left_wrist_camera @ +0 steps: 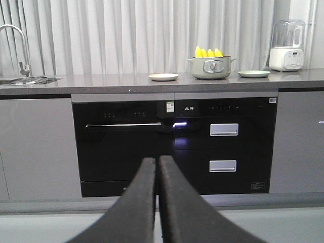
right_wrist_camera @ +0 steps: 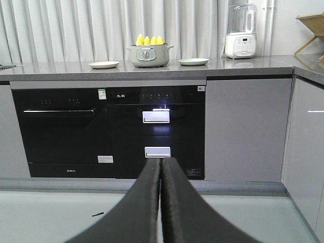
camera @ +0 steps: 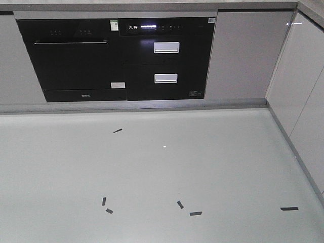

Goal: Distribute corn equally
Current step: 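Drive the base forward toward the counter with the pot and plates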

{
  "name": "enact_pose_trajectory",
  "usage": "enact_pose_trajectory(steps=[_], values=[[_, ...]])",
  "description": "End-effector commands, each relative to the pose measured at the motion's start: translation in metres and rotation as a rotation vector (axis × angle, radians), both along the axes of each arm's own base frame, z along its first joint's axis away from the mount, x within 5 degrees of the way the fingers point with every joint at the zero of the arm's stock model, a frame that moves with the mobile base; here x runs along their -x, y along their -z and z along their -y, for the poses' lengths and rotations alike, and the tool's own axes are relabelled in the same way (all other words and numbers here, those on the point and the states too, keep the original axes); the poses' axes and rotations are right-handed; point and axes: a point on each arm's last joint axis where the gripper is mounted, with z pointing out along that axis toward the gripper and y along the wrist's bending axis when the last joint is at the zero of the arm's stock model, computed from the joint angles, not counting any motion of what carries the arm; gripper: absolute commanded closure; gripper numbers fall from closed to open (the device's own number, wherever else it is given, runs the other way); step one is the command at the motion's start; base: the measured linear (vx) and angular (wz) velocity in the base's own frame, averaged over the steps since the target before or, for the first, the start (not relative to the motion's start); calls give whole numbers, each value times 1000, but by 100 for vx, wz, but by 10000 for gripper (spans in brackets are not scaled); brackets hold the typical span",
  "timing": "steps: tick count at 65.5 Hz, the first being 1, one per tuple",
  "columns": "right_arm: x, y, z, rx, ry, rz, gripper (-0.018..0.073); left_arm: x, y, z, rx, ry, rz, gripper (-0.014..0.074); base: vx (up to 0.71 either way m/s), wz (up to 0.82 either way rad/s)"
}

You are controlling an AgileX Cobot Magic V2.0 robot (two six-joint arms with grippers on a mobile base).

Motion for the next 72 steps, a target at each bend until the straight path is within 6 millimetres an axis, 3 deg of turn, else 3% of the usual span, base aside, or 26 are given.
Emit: enact_pose_trajectory(steps=[1,72], values=[[0,-4,0,8,2,67,570,1,-3,0,15,7,79,603,0,0],[0,-4,0,8,2,67,570,1,-3,0,15,7,79,603,0,0]])
